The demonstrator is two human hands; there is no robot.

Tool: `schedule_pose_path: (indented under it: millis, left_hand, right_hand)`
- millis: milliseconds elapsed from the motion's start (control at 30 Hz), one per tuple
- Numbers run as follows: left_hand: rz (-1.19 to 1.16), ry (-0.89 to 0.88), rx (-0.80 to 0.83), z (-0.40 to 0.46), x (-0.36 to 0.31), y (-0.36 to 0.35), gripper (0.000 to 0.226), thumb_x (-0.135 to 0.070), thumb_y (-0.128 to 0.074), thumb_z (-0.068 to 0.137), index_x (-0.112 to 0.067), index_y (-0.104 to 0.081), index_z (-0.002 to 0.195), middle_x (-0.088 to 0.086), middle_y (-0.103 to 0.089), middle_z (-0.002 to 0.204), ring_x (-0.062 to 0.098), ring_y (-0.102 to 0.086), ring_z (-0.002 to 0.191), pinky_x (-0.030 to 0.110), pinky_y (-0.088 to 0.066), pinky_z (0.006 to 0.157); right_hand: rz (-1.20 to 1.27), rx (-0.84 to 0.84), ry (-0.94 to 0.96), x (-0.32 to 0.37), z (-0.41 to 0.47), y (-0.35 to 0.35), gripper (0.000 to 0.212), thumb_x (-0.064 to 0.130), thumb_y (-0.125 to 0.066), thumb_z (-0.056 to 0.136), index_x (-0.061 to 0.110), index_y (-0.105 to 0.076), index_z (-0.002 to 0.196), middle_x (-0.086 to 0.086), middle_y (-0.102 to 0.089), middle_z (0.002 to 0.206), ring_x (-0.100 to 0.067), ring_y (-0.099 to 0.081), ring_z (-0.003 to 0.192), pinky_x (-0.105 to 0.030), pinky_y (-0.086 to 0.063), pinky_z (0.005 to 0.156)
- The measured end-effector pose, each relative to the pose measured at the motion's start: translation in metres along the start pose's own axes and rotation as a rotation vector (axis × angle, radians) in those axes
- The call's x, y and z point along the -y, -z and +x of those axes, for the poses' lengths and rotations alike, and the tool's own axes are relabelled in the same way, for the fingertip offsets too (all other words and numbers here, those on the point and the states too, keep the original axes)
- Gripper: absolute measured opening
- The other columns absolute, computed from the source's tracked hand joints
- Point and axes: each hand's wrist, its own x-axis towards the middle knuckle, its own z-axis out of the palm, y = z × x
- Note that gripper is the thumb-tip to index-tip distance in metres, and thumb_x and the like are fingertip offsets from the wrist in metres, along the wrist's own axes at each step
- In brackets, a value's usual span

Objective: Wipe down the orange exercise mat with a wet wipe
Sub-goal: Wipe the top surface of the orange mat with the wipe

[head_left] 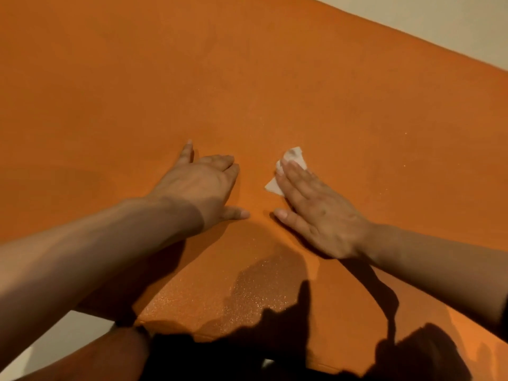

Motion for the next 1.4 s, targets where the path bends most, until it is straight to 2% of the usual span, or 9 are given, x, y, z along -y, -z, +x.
schedule_pose_path:
  millis: [167,367,567,733,900,967,1100,1200,1400]
  left_hand:
    - [0.041,-0.029,0.015,0.016,0.0,0.006,0.089,-0.069,-0.035,0.088,-0.017,-0.005,0.154,0.001,-0.003,0.162,0.017,-0.005,0.148,0.053,0.003,0.119]
    - [0.063,-0.03,0.007,0.036,0.004,0.014,0.076,-0.059,-0.03,0.096,-0.016,-0.007,0.154,0.0,-0.002,0.162,0.018,-0.007,0.148,0.052,0.004,0.119]
    - [0.092,-0.034,-0.073,0.062,0.014,0.03,0.073,-0.055,-0.038,0.096,-0.016,-0.015,0.153,0.0,-0.01,0.162,0.022,-0.017,0.145,0.052,0.0,0.118]
    - [0.119,-0.041,-0.088,0.078,0.017,0.037,0.083,-0.06,-0.047,0.09,-0.016,-0.015,0.153,0.0,-0.008,0.161,0.025,-0.02,0.141,0.053,-0.004,0.118]
    - [0.068,-0.051,-0.079,0.091,0.02,0.046,0.103,-0.061,-0.062,0.081,-0.016,-0.005,0.154,-0.002,0.002,0.162,0.02,-0.007,0.147,0.051,0.0,0.119]
    - [0.049,-0.053,-0.083,0.096,0.021,0.047,0.113,-0.061,-0.067,0.076,-0.017,0.0,0.154,-0.003,0.005,0.162,0.018,-0.003,0.148,0.051,0.001,0.119]
    - [0.07,-0.037,-0.064,0.104,0.023,0.049,0.131,-0.068,-0.072,0.064,-0.015,0.009,0.153,-0.001,0.013,0.161,0.019,0.003,0.148,0.054,0.001,0.119]
    - [0.107,-0.032,-0.034,0.109,0.024,0.048,0.135,-0.071,-0.07,0.062,-0.015,0.013,0.152,-0.001,0.019,0.16,0.019,0.007,0.148,0.054,0.003,0.118]
    - [0.114,-0.022,-0.037,0.116,0.028,0.044,0.139,-0.074,-0.068,0.059,-0.015,0.018,0.151,-0.003,0.024,0.158,0.018,0.009,0.147,0.053,0.002,0.118]
  right_hand:
    - [0.016,0.023,0.176,0.007,0.026,0.01,0.077,0.063,-0.001,0.092,0.019,0.015,0.153,0.0,0.025,0.158,-0.007,0.025,0.144,-0.029,0.013,0.119]
    - [-0.101,-0.092,-0.076,-0.053,0.031,0.019,0.08,0.066,0.012,0.088,0.019,0.018,0.152,-0.003,0.026,0.158,-0.011,0.026,0.144,-0.035,0.009,0.121]
    - [-0.045,-0.092,0.12,-0.025,0.059,0.019,0.076,0.06,0.004,0.093,0.016,0.008,0.155,-0.003,0.019,0.16,-0.012,0.02,0.146,-0.033,0.012,0.12]
    - [-0.123,-0.167,-0.043,-0.067,0.063,0.034,0.076,0.06,0.008,0.092,0.016,0.014,0.153,-0.005,0.022,0.159,-0.014,0.023,0.146,-0.035,0.013,0.119]
    - [-0.152,-0.167,0.164,-0.035,0.069,0.018,0.072,0.055,-0.015,0.101,0.007,-0.009,0.155,-0.013,-0.001,0.162,-0.023,0.006,0.149,-0.038,0.006,0.12]
    - [-0.184,-0.182,0.197,-0.038,0.084,0.025,0.07,0.053,-0.013,0.101,0.008,-0.012,0.154,-0.013,-0.007,0.161,-0.022,0.003,0.15,-0.041,0.004,0.121]
    - [-0.147,-0.224,0.003,-0.078,0.092,0.047,0.072,0.057,0.002,0.096,0.016,0.007,0.155,-0.005,0.013,0.162,-0.015,0.016,0.148,-0.038,0.012,0.119]
    - [-0.144,-0.227,-0.112,-0.085,0.083,0.047,0.077,0.06,0.006,0.093,0.014,0.012,0.154,-0.007,0.017,0.161,-0.017,0.02,0.147,-0.037,0.01,0.12]
    - [-0.095,-0.242,0.073,-0.049,0.105,0.041,0.079,0.059,-0.008,0.097,0.004,-0.001,0.154,-0.014,0.009,0.161,-0.022,0.012,0.149,-0.035,0.006,0.121]
